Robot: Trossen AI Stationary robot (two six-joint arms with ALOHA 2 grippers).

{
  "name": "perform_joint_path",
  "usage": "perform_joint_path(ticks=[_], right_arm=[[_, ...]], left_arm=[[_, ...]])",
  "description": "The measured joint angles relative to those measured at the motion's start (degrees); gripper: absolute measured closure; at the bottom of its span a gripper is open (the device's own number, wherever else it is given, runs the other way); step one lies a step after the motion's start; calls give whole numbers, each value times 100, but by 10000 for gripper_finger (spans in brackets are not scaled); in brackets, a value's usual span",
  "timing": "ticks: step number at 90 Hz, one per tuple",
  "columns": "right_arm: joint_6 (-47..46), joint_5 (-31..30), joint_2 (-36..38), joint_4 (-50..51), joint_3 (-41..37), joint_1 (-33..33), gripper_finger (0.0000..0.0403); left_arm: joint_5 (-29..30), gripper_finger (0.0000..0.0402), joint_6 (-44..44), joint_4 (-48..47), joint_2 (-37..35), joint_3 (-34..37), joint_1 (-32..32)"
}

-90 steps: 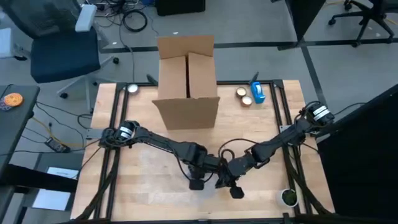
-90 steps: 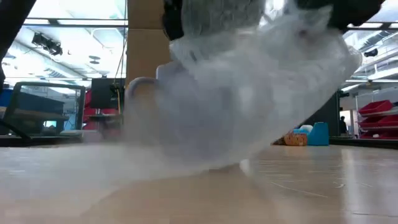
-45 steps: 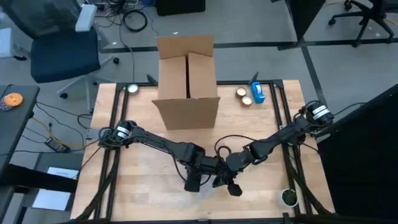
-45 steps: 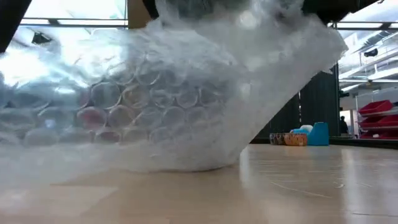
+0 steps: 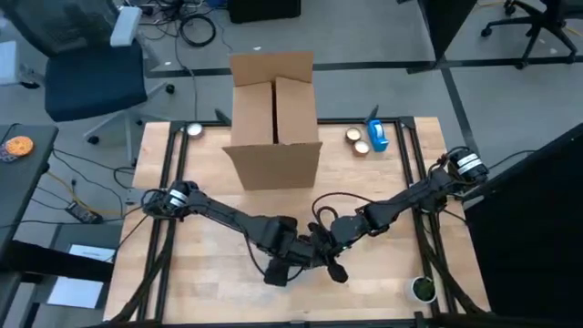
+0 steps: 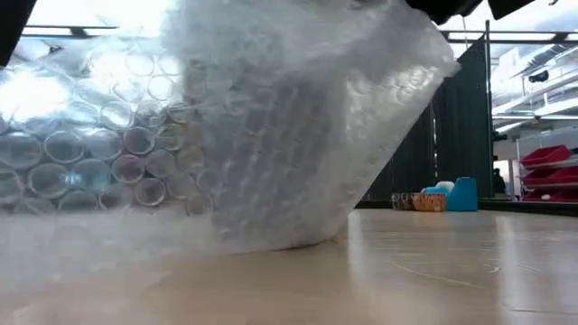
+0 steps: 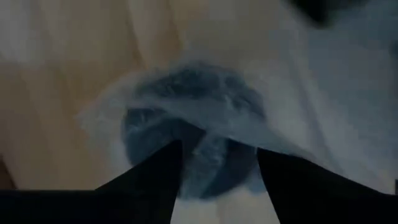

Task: Wrap mug
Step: Wrap the blue mug with bubble wrap

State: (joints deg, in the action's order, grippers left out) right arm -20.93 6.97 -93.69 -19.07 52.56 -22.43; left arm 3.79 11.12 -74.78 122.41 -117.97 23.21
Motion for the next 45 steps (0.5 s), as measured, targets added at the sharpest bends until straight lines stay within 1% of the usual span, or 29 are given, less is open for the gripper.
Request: perform_joint_path(ticks=[10, 21, 29, 38, 45], right_arm=[[2, -41, 0, 1, 0, 72, 403], [74, -331, -2, -24, 0, 99, 403], [173, -405, 0, -169, 0, 146, 403], [213, -441, 0, -243, 0, 230, 403], [262, -458, 0, -236, 0, 311, 403]], left_arm=[[293, 208, 200, -328, 0, -112, 152], [615, 208, 438, -590, 0, -209, 326], [877, 208, 590, -743, 0, -282, 466], [1074, 208, 707, -688, 0, -300, 586], [1139, 208, 716, -455, 0, -284, 653]])
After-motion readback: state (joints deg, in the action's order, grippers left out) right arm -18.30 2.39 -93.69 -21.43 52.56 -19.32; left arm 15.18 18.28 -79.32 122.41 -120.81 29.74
